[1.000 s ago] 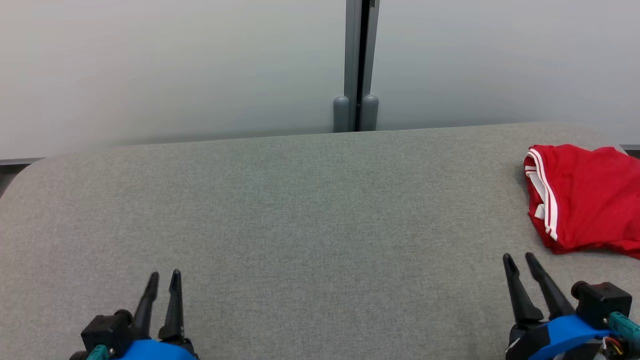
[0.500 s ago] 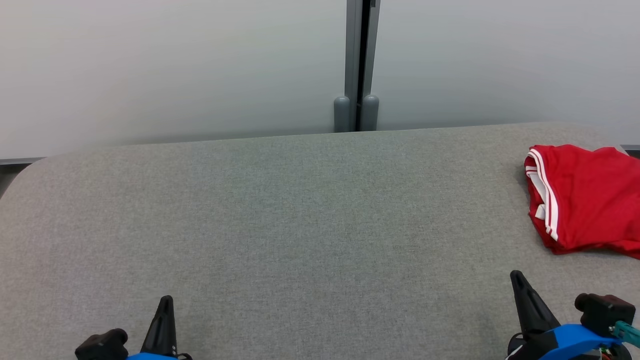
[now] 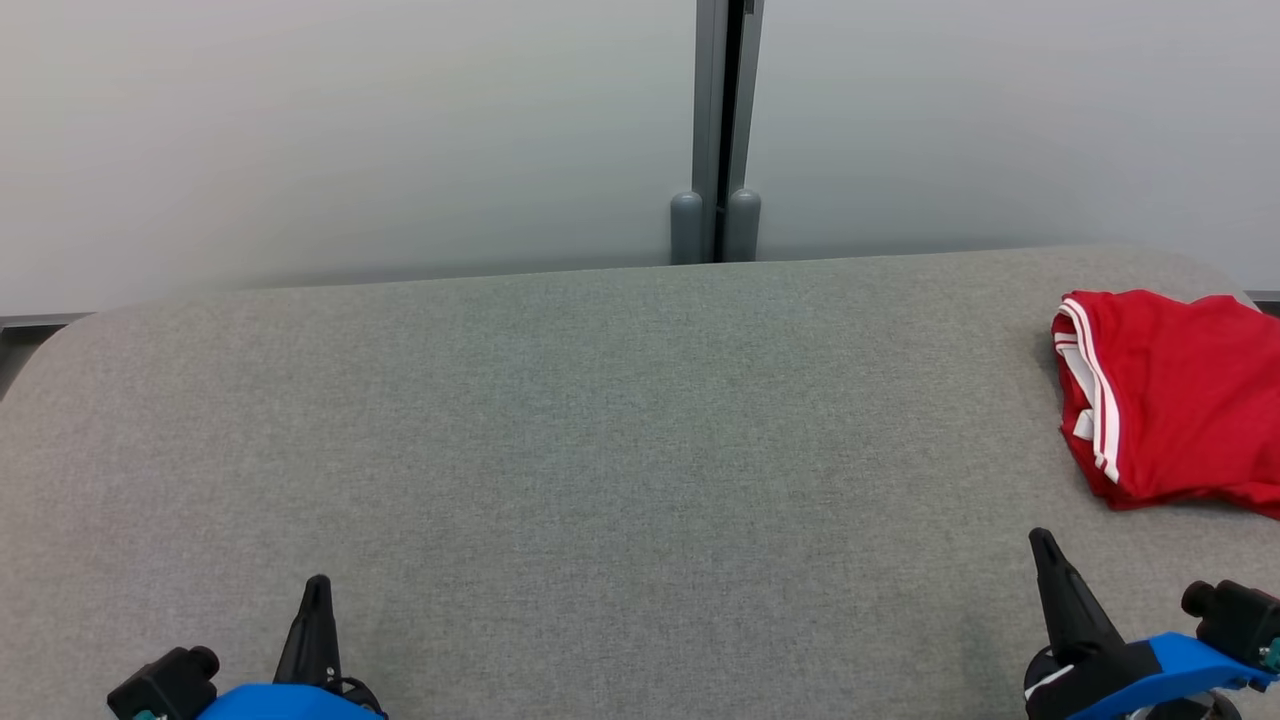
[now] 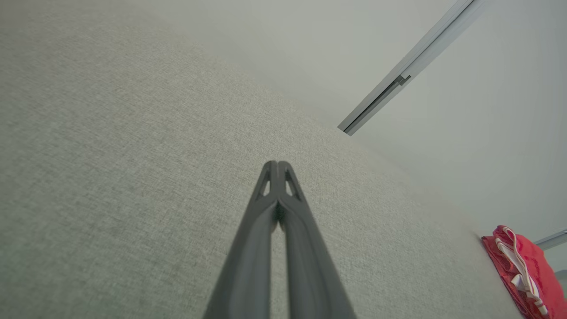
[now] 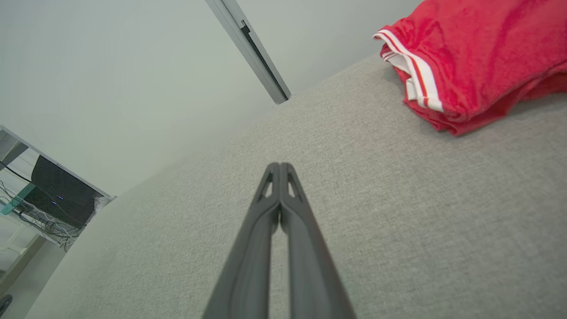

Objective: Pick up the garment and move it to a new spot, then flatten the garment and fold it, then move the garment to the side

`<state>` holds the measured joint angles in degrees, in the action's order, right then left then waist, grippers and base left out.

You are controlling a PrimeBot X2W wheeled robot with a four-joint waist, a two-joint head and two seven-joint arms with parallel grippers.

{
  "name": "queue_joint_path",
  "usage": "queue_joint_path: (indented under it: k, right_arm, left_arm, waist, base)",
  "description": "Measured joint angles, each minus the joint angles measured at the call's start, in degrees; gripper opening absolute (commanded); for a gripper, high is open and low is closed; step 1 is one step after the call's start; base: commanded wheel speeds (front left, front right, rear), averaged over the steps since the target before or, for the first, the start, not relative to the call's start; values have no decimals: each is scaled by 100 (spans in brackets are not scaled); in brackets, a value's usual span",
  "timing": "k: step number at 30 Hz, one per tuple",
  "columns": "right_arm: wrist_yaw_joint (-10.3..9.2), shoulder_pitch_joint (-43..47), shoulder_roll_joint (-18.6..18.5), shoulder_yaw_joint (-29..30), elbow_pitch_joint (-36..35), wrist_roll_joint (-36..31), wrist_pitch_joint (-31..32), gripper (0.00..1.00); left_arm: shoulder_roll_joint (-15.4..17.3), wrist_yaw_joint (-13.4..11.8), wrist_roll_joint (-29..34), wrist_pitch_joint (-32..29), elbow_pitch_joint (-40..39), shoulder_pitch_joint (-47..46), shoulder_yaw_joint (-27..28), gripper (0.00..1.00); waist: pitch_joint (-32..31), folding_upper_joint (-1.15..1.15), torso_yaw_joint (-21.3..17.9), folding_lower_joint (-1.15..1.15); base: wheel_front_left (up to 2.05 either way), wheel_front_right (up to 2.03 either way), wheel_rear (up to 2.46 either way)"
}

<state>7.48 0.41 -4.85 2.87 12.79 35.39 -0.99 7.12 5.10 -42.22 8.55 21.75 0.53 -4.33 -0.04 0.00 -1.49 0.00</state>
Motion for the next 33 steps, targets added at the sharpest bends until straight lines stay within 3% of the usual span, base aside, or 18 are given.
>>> queue_joint_path:
  k: [33]
  right_arm:
    - [-1, -261, 84, 152, 56, 2428, 320, 0]
  left_arm:
    - [-186, 99, -2132, -647, -328, -296, 456, 0]
  waist:
    - [7, 0, 48, 0]
  base:
    - [0, 0, 0]
